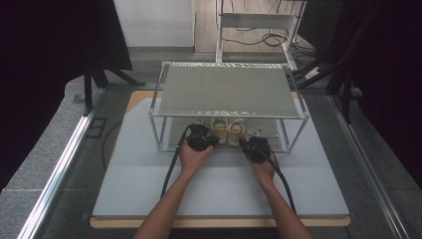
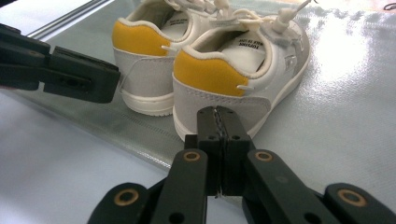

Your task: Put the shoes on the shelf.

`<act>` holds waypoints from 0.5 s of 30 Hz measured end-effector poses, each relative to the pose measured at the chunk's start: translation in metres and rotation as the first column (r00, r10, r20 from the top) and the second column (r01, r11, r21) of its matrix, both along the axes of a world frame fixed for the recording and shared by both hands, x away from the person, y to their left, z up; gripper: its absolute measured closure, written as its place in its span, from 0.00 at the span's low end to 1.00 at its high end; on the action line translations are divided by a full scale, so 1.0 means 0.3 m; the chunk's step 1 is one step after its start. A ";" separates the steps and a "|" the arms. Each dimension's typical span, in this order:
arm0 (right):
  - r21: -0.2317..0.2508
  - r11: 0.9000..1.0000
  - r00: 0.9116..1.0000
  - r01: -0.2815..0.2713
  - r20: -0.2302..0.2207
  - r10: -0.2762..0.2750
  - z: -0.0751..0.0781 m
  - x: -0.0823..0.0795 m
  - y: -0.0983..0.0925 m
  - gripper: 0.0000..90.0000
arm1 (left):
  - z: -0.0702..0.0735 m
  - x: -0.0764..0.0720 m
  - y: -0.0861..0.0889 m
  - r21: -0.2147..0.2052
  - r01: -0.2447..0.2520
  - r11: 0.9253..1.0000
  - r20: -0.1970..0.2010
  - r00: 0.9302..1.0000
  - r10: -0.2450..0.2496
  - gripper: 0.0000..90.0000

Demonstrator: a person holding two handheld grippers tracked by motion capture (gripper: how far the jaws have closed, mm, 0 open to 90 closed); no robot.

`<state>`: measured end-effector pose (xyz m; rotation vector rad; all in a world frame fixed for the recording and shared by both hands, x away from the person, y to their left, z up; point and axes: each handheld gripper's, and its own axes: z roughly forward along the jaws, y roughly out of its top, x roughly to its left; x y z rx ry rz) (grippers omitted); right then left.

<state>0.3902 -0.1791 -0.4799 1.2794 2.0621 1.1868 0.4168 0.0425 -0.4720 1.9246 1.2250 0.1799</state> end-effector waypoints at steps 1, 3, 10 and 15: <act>-0.001 1.000 1.000 -0.001 0.003 0.001 0.003 -0.002 -0.001 0.98 | 0.004 -0.003 -0.001 0.017 -0.002 1.000 0.021 1.000 0.002 0.87; 0.002 1.000 1.000 -0.002 0.008 0.002 0.008 -0.009 -0.004 0.97 | 0.017 -0.028 -0.013 -0.007 -0.065 0.998 -0.005 0.998 0.065 0.84; 0.030 0.999 0.999 -0.019 0.033 0.018 0.033 -0.043 -0.034 0.96 | 0.044 -0.053 0.031 0.014 0.074 0.997 0.079 0.994 -0.075 0.70; 0.064 0.998 0.999 -0.022 0.048 0.019 0.053 -0.074 -0.070 0.95 | 0.054 -0.090 0.069 0.030 0.109 0.994 0.106 0.988 -0.112 0.63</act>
